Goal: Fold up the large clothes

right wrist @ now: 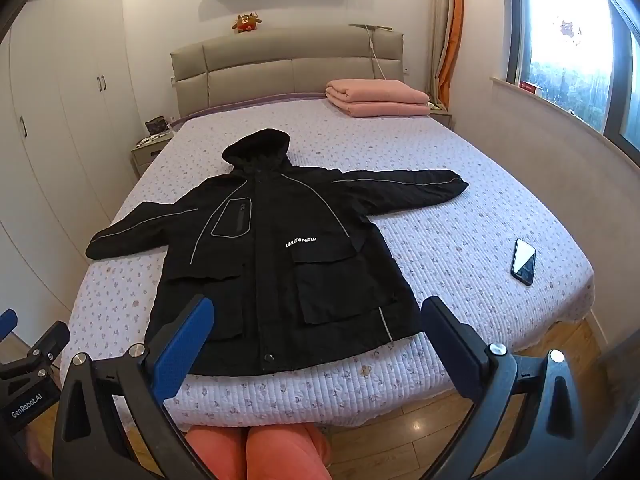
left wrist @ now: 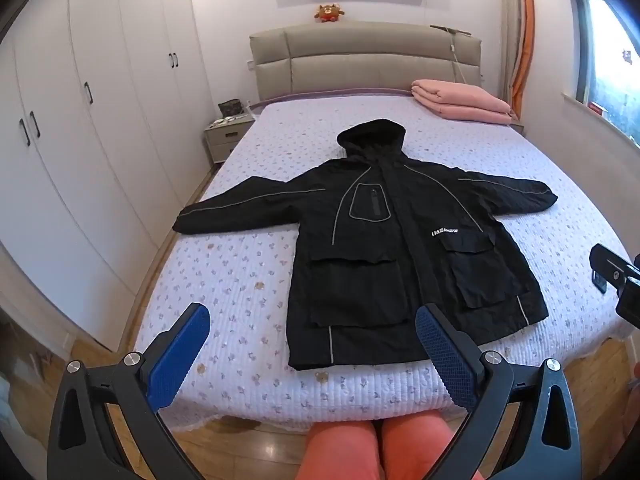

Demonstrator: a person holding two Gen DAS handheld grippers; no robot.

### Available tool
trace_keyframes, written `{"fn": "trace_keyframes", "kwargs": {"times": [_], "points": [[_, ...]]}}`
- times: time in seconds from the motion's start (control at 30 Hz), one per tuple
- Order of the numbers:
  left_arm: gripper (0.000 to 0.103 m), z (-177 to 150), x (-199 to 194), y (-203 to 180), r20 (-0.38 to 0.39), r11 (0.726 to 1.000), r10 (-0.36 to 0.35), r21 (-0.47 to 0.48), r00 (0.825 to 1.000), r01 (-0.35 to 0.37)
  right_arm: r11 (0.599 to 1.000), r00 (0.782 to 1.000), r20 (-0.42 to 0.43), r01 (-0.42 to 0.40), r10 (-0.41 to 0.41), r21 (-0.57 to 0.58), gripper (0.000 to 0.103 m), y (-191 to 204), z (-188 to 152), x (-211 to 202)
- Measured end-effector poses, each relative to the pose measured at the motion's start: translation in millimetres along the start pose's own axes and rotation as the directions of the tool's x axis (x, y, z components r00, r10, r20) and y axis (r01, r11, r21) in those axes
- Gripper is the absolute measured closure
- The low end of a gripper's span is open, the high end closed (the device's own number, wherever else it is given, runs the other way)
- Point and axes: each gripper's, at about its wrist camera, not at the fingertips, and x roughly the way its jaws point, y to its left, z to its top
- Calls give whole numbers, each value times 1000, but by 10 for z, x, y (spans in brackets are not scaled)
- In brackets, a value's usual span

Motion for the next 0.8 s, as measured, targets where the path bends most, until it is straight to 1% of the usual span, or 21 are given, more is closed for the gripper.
{"fn": "trace_keyframes", "kwargs": {"times": [0.13,0.2,0.27,0.8], "points": [[1,-14,-1,31,4,1000,-1,-10,1000,1,1000,1000,0,2,-2,0,0,-4,-44,-28],[1,15,8,-11,3,1000,-3,-13,1000,3,1000,1000,-3,2,-2,4,0,49,-3,-12],[1,-5,-9,42,7,1000,-4,-18,1000,4,1000,1000,-5,5,-5,0,0,47,-2,4],[1,10,-37,28,7,1000,-4,-10,1000,4,1000,1000,-10,1,-1,-18,0,78,-32,-2]]}}
